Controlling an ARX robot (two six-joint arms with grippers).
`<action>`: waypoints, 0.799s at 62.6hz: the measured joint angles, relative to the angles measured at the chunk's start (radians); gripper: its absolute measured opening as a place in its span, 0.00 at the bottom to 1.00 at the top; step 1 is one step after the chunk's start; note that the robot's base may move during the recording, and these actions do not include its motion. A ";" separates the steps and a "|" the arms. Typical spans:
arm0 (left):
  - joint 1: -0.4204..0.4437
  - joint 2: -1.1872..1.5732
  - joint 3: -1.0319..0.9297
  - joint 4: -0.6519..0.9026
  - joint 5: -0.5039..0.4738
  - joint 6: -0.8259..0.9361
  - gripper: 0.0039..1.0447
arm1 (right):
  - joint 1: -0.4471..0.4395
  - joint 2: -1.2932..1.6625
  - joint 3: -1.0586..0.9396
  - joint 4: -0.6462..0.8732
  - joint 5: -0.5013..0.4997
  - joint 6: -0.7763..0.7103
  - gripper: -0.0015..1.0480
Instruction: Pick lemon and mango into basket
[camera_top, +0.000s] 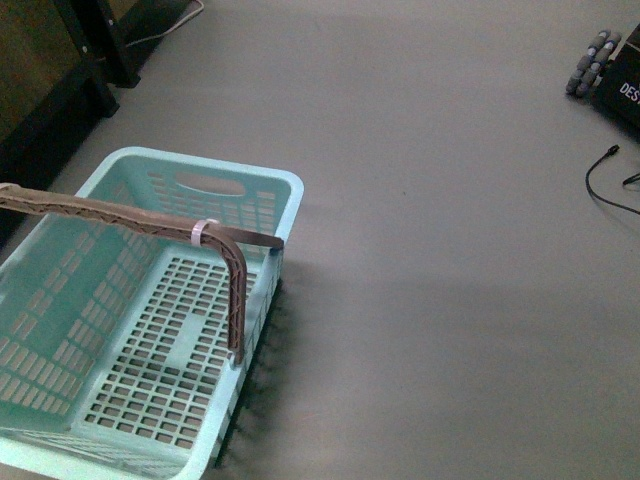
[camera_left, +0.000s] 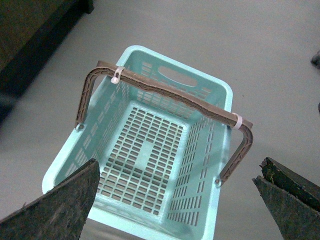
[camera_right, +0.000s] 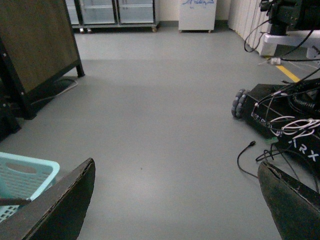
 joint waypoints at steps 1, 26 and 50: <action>0.001 0.024 0.006 0.016 0.000 -0.012 0.93 | 0.000 0.000 0.000 0.000 0.000 0.000 0.92; -0.038 0.800 0.097 0.544 -0.032 -0.576 0.93 | 0.000 0.000 0.000 0.000 0.000 0.000 0.92; -0.134 1.343 0.311 0.778 -0.126 -0.864 0.93 | 0.000 0.000 0.000 0.000 0.000 0.000 0.92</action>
